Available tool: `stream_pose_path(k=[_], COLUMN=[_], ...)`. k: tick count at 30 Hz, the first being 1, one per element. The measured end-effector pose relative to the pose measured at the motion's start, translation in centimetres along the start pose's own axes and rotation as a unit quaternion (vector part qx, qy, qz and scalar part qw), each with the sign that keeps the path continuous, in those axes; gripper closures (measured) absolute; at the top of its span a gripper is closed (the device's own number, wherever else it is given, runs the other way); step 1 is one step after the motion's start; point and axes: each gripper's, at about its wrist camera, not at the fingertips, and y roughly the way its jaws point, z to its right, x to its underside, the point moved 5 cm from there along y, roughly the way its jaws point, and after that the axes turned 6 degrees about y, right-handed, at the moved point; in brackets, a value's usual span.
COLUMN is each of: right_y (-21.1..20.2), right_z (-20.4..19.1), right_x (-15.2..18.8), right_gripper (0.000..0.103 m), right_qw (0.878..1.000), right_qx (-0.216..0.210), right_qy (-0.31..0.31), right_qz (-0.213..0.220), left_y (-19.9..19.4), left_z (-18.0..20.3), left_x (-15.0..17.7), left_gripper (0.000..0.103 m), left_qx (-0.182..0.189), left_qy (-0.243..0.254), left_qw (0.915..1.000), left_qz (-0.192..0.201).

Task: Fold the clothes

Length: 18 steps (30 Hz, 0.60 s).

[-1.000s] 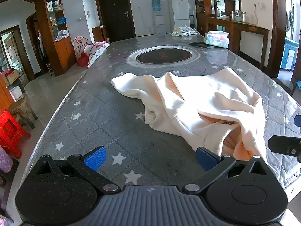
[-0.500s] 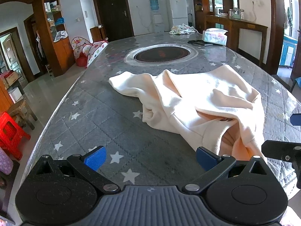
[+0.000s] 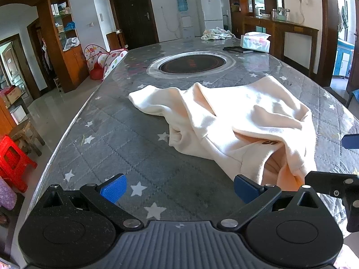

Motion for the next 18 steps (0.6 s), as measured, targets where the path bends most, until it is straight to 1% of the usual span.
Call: stream_pose_path(k=[18], right_y=[0.52], right_z=[-0.26], right_x=[-0.45], right_gripper=[0.000], right_qw=[1.000], right_qx=[-0.010], right_qy=[-0.001], right_qz=[0.000], left_y=[0.37], left_z=[-0.27], left_x=[-0.41], left_gripper=[0.000], left_qx=[-0.005], left_qy=[0.002], left_qw=[1.0000], left_qz=[0.000])
